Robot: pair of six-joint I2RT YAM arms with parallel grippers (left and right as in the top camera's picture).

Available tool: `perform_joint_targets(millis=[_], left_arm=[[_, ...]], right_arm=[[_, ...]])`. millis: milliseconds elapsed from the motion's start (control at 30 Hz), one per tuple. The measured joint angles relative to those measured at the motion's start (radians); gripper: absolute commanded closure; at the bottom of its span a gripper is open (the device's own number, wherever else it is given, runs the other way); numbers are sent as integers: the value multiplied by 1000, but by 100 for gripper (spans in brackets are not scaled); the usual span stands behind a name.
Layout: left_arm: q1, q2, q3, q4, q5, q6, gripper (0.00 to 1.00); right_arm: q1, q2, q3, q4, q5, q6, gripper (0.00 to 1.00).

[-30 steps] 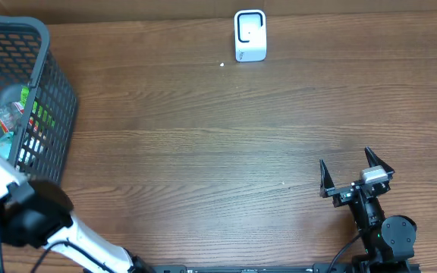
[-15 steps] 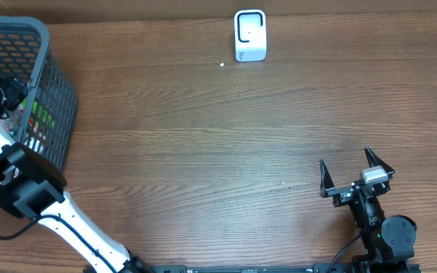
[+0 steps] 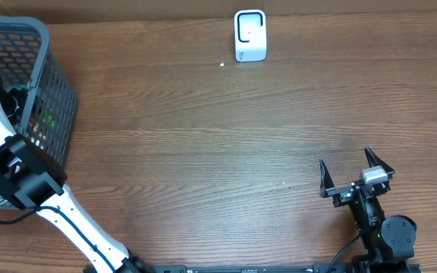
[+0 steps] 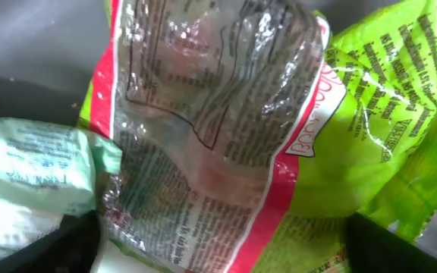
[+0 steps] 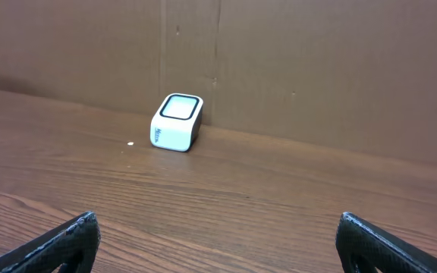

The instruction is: Scan the item barcode

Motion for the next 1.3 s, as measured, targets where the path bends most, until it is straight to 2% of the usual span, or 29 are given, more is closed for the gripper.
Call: perform_joint_targets(millis=[200,267,300,333,367,767,933,1033,1067,1167,1200,1300], left_arm=[[-5,22,0,16,-4,-2,14],[-7,30,0,18,-8,-2,28],[-7,32,0,16,-8,-3,60],[-9,33,0,16,-8,-2,70],[-10,34,0,14,-7,-4,96],[-20,27,28,-53,-15,8,96],[-20,-89,37,-63,-15,22,96],[-20,-215,55,-64,-15,23,96],[-20,-257,65,-64,-15,23,95],[-20,-336,95,-69,-16,30,17],[-20,-344,98,-70,-16,31,0],[-18,-322,95,-72,-16,33,0]], right_arm=[[0,0,0,0,0,0,0],[0,0,0,0,0,0,0],[0,0,0,0,0,0,0],[0,0,0,0,0,0,0],[0,0,0,0,0,0,0],[0,0,0,0,0,0,0],[0,0,0,0,0,0,0],[0,0,0,0,0,0,0],[0,0,0,0,0,0,0],[0,0,0,0,0,0,0],[0,0,0,0,0,0,0],[0,0,0,0,0,0,0]])
